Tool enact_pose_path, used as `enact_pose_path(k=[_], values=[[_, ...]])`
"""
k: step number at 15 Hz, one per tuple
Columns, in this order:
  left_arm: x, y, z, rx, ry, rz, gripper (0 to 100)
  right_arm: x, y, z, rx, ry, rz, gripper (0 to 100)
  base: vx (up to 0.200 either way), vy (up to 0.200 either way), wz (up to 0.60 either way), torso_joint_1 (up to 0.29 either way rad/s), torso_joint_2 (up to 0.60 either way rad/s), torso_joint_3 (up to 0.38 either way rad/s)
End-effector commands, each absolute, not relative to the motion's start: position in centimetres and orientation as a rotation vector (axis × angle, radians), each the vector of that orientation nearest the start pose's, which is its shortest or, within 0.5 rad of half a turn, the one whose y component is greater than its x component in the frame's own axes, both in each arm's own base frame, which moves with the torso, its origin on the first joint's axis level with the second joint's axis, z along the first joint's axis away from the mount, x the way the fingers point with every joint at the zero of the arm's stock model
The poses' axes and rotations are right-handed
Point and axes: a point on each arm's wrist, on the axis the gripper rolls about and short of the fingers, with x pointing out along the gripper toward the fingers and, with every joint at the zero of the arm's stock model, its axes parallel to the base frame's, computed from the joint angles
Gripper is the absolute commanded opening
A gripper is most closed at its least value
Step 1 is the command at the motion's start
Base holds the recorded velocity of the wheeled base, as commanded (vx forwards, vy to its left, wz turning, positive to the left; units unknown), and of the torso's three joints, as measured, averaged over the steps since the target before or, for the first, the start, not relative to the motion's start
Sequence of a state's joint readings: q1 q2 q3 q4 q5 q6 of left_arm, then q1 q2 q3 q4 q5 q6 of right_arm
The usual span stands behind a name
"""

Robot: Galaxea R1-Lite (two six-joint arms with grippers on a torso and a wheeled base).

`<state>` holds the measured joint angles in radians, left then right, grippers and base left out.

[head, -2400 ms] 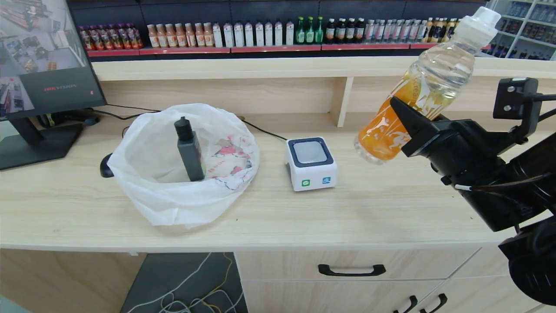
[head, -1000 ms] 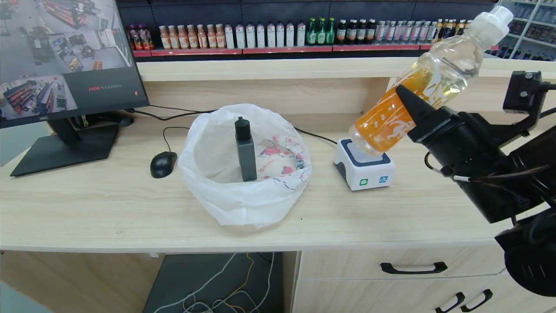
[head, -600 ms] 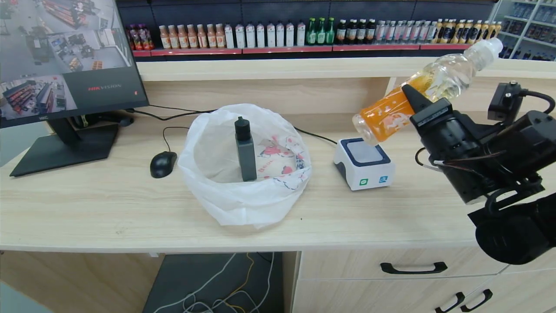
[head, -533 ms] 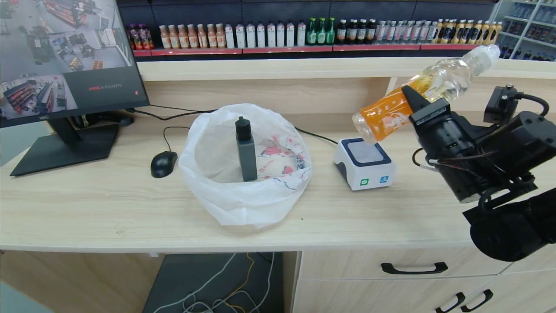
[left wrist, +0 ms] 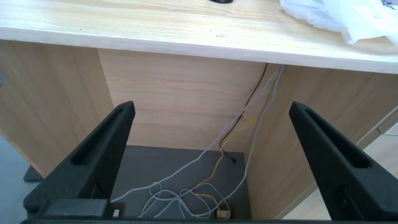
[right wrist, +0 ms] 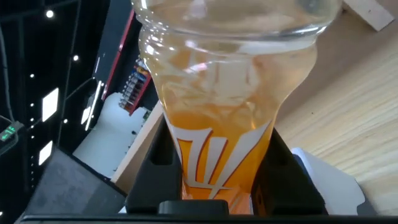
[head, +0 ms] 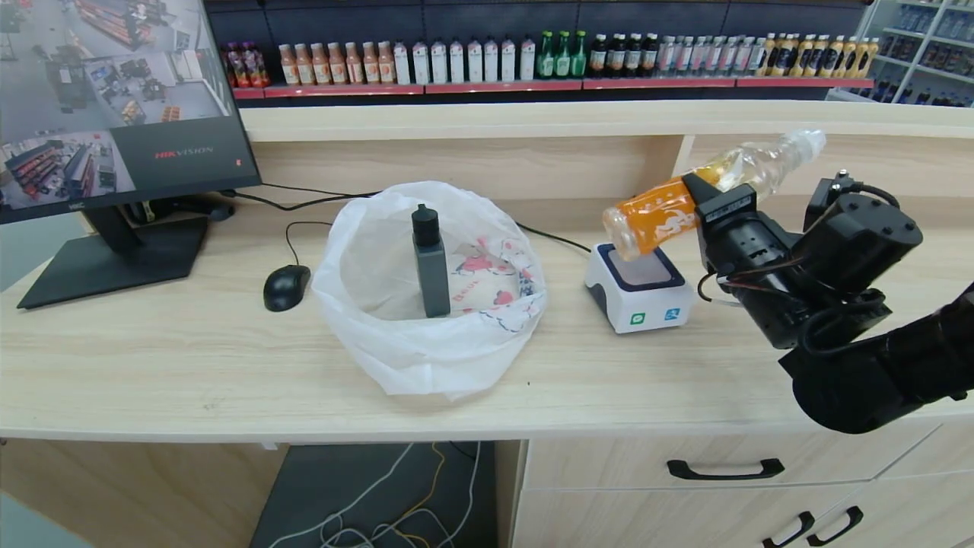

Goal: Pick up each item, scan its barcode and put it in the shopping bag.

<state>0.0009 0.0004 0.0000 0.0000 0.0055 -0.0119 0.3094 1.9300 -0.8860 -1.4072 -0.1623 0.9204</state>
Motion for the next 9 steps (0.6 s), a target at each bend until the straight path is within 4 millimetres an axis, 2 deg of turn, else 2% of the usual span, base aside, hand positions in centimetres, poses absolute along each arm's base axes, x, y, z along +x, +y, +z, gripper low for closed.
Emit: enact_pose_path(k=[1, 9], values=[[-2.28, 0.01, 7.55, -0.012, 0.000, 0.008, 100, 34.12, 10.55, 20.06, 1.002, -0.250, 0.297, 0, 0.000, 0.000, 0.00, 0.000, 0.00, 0.000], [-2.28, 0.01, 7.55, -0.012, 0.000, 0.008, 100, 33.68, 10.22, 19.27, 1.096, -0.210, 0.285, 0, 0.000, 0.000, 0.00, 0.000, 0.00, 0.000]])
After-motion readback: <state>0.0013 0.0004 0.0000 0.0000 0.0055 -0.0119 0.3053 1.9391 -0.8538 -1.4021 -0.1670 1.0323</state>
